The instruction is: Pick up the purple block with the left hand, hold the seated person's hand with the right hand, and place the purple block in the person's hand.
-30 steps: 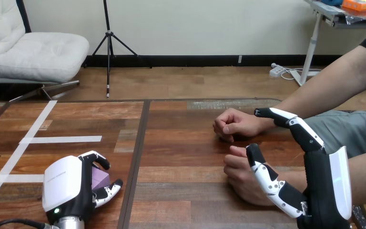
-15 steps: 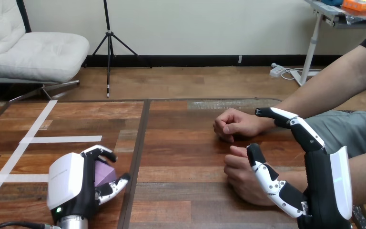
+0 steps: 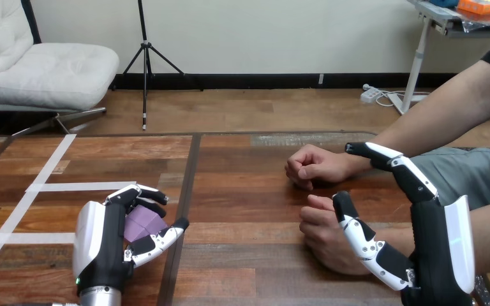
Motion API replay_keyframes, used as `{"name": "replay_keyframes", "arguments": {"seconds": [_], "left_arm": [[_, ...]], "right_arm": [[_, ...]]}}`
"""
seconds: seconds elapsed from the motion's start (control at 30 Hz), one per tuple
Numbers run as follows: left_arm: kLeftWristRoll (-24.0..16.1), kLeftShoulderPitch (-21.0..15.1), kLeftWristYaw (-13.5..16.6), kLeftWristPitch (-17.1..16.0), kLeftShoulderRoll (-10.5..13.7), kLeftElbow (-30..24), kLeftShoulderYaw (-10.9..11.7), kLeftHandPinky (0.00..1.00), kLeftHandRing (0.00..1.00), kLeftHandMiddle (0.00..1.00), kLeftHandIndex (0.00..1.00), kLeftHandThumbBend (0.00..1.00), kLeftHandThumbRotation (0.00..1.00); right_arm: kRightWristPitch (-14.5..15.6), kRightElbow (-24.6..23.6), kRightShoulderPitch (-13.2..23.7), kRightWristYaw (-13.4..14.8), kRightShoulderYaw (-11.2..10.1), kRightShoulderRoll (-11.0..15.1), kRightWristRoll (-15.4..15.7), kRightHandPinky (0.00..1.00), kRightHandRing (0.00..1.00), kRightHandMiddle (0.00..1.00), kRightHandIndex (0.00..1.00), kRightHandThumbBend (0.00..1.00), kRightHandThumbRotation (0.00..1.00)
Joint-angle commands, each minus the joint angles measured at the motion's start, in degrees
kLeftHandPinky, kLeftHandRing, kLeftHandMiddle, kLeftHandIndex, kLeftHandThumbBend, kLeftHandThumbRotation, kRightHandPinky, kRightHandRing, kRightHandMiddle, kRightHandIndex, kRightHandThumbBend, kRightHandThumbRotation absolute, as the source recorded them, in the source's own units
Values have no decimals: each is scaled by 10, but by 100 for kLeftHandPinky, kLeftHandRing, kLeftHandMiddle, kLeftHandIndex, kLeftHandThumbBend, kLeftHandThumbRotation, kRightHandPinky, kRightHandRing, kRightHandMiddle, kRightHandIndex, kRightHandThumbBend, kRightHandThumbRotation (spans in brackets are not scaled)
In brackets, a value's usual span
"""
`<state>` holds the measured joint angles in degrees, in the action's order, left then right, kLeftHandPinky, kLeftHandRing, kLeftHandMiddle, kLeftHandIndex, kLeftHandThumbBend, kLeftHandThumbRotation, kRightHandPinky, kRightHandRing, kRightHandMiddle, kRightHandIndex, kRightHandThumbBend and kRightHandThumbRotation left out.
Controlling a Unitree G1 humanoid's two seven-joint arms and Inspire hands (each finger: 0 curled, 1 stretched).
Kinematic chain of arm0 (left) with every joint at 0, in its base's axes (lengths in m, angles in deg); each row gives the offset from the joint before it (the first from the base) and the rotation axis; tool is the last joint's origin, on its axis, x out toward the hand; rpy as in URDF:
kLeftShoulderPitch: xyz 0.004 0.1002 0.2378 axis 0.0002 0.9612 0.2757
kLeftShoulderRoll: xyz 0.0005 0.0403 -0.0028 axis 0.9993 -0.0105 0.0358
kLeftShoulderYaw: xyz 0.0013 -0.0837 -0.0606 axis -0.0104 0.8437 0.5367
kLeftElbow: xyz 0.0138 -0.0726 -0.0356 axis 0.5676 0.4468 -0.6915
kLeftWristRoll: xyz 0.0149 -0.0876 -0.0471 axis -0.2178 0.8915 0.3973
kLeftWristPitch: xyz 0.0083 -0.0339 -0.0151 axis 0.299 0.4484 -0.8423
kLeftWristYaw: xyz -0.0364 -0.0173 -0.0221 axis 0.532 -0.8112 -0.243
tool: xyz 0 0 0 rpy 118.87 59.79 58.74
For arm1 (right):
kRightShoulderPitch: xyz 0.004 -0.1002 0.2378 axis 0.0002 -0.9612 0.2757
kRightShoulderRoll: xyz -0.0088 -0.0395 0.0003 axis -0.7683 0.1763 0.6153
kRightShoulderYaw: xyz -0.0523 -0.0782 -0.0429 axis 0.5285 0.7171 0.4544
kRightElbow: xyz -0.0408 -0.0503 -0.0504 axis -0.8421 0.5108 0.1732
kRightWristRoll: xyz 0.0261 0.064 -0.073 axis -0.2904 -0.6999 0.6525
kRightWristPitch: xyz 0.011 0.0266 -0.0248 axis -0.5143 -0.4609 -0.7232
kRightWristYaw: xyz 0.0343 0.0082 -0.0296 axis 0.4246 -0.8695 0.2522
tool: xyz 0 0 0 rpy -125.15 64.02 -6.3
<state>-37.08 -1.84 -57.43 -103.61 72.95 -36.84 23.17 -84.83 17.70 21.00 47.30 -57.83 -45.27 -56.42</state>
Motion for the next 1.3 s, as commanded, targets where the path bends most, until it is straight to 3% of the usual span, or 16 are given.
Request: {"name": "replay_keyframes", "arguments": {"seconds": [0.0, 0.37, 0.47, 0.77, 1.27], "left_arm": [[46, -3, -38, -41, -18, -36, 19, 33, 39, 47, 50, 72, 4], [108, 19, -121, -86, -40, -80, 28, 36, 41, 48, 51, 77, 7], [122, 26, -140, -93, -47, -95, 29, 37, 42, 49, 51, 77, 7], [154, 52, -186, -94, -71, -151, 30, 38, 43, 49, 51, 78, 7], [164, 79, -227, -87, -96, -210, 34, 37, 43, 50, 51, 77, 8]], "right_arm": [[-12, -13, 31, -2, -7, 12, -9, 74, 77, 75, 72, 45, 31], [9, -32, 30, -9, -25, 28, 8, 73, 77, 76, 73, 49, 28], [24, -48, 28, -16, -33, 39, 27, 73, 78, 77, 74, 50, 28], [76, -96, 17, -64, -54, 82, 59, 75, 81, 82, 81, 55, 27], [186, -185, 4, -175, -83, 152, 95, 85, 84, 85, 83, 65, 23]]}}
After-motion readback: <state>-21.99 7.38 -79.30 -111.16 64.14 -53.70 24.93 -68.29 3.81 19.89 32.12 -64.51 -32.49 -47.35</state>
